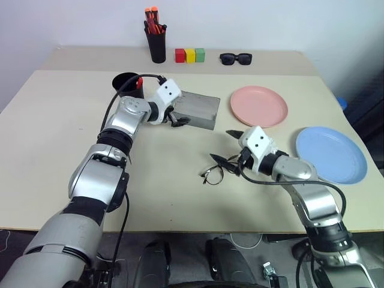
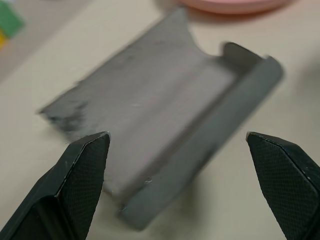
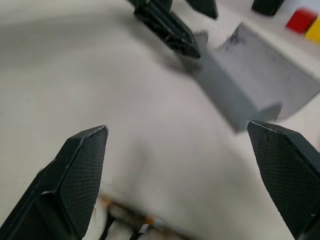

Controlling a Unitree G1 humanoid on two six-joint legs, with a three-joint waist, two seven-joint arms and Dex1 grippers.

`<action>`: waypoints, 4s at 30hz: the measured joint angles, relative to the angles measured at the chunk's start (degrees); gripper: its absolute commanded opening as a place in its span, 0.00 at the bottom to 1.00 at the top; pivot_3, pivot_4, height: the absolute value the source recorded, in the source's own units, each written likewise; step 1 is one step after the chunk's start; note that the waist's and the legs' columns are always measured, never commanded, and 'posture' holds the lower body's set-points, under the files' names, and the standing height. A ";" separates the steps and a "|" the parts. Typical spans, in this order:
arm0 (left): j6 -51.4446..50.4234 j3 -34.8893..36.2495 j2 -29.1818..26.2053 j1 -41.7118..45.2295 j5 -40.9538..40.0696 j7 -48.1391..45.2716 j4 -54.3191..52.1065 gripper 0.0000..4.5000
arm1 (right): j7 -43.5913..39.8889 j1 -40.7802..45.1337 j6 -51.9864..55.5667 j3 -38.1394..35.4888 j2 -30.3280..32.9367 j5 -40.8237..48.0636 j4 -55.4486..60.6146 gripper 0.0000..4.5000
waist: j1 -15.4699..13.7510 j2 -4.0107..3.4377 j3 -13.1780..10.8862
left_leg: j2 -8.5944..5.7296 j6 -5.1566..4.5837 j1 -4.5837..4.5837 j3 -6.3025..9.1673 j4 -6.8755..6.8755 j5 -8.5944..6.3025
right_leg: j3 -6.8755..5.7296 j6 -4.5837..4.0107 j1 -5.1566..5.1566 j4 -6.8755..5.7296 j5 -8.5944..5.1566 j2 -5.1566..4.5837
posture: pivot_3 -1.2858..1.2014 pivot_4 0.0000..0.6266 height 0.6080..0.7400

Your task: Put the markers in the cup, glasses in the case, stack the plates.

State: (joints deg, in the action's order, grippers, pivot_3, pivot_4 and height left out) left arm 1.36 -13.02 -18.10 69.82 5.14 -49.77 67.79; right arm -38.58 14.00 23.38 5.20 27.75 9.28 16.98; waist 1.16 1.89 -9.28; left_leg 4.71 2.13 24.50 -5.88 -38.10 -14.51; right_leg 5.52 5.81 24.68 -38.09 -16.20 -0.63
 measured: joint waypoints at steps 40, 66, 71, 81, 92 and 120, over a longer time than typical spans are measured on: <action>-24.31 0.94 -13.00 -29.15 -7.29 -29.60 -55.19 0.01 | 1.16 -0.44 4.33 0.10 1.90 1.25 4.98 1.00 | -0.44 -0.01 0.01 | 0.04 -0.04 -0.03 0.05 -0.15 -0.02 | -0.01 -0.01 -0.11 -0.09 0.00 -0.02 | 0.52 0.24 0.87; -11.64 -1.98 -3.83 -12.68 -4.40 -21.60 -20.45 0.46 | 0.91 -7.49 7.10 -4.56 5.67 3.39 8.17 1.00 | -0.24 -0.01 0.01 | 0.01 -0.05 -0.04 0.06 -0.15 -0.02 | 0.00 0.00 -0.10 -0.09 0.00 0.00 | 0.52 0.24 0.87; -11.67 -1.82 -3.71 -12.66 -4.52 -23.09 -19.89 0.01 | 2.06 -7.67 7.10 -4.60 5.66 3.37 8.18 1.00 | -0.35 -0.01 0.01 | 0.00 -0.05 -0.04 0.06 -0.15 -0.02 | 0.00 0.00 -0.10 -0.09 0.00 0.00 | 0.52 0.24 0.87; -12.46 -1.55 -9.86 -21.97 -7.95 -32.47 -35.45 0.01 | 2.04 -6.93 6.91 -4.15 5.87 3.29 8.57 1.00 | -0.10 -0.02 0.02 | 0.03 -0.05 -0.05 0.07 -0.14 -0.02 | 0.00 0.00 -0.10 -0.11 0.00 0.00 | 0.52 0.24 0.87; -20.66 -1.39 -14.48 -27.16 -9.45 -29.94 -47.49 0.14 | -1.21 -2.54 1.56 -0.68 12.32 -2.60 8.13 1.00 | -0.39 -0.03 0.02 | 0.02 -0.07 -0.05 0.06 -0.19 -0.03 | 0.00 0.00 -0.12 -0.11 0.00 -0.02 | 0.52 0.24 0.87; -32.70 17.30 -19.52 -62.90 -28.17 -8.97 -86.78 0.43 | -3.43 1.42 -22.01 12.28 18.02 -29.48 0.38 1.00 | -0.56 -0.06 0.06 | 0.04 -0.05 -0.20 0.00 -0.26 -0.03 | 0.05 -0.20 -0.20 -0.15 -0.11 -0.06 | 0.52 0.24 0.87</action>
State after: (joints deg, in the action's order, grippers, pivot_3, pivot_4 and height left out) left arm -31.34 4.28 -37.63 6.92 -23.02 -58.74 -18.99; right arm -42.01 15.42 1.37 17.48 45.76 -20.20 17.36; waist 0.60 1.82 -9.22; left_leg 4.75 2.07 24.31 -5.88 -38.36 -14.54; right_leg 5.57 5.61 24.47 -38.24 -16.31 -0.69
